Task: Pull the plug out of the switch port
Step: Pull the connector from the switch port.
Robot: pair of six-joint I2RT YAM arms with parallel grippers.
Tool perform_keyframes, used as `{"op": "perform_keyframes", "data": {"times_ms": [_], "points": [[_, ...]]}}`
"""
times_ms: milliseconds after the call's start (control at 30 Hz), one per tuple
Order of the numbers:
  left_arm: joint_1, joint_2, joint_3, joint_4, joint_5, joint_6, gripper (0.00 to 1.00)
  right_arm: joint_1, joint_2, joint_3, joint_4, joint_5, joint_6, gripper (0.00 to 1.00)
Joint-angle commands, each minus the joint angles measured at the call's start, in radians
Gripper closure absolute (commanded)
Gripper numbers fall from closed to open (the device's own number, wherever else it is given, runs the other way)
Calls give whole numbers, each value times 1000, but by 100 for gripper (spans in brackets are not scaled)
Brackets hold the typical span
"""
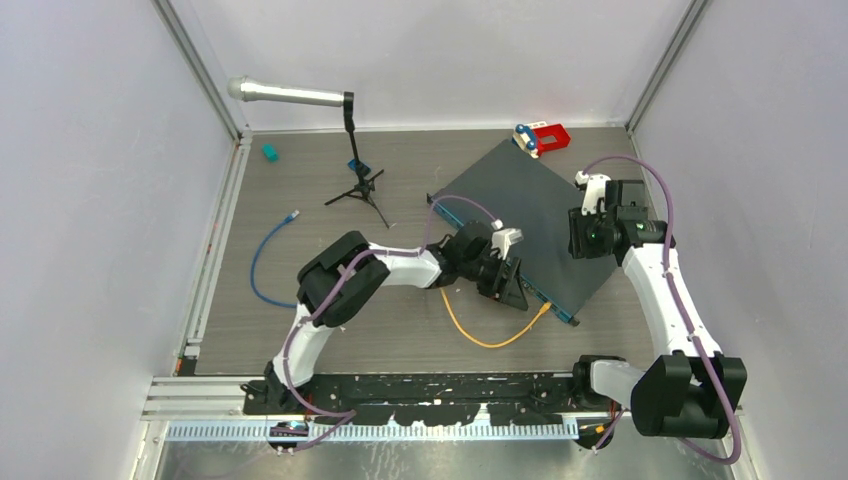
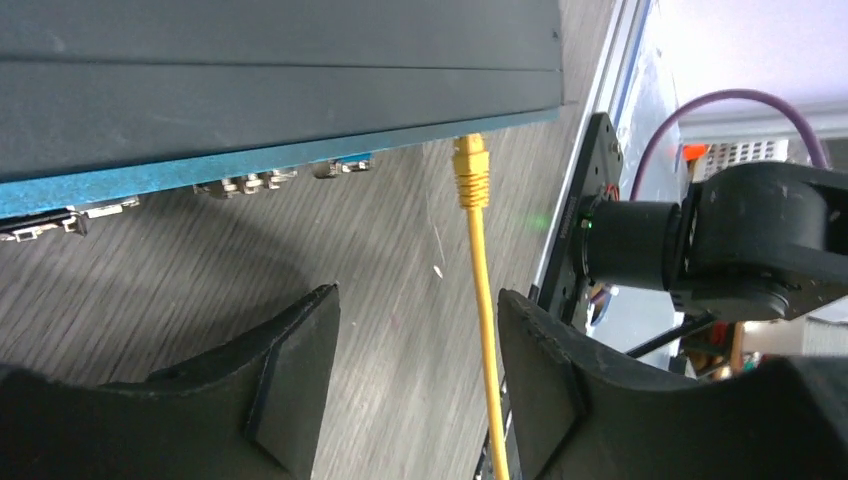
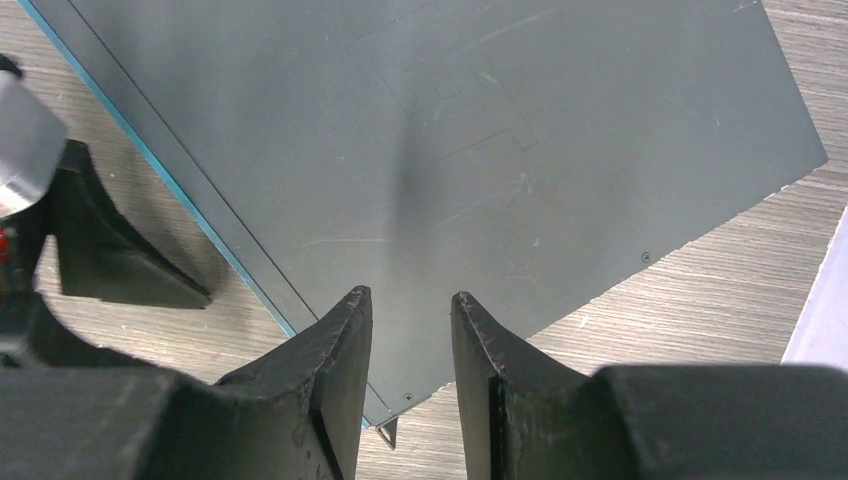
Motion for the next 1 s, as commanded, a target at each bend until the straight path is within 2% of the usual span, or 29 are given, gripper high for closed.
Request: {"op": "perform_keyframes", "data": {"times_ms": [0,400,733,967], "points": [[-10,69,-66,329,-49,-218,41,-6,-14,7,-1,-36,13,60],[-71,135,-96,457,-156,-376,44,-7,-34,0,-2,-51,-2,60],[-104,220,-109,648,-208,-531,53,-8,-45,-5,-7,-65,-8,60],[-105,253,-89,702,-240,-558,58,-6,-43,-4,-12,-75,-8,60]]}}
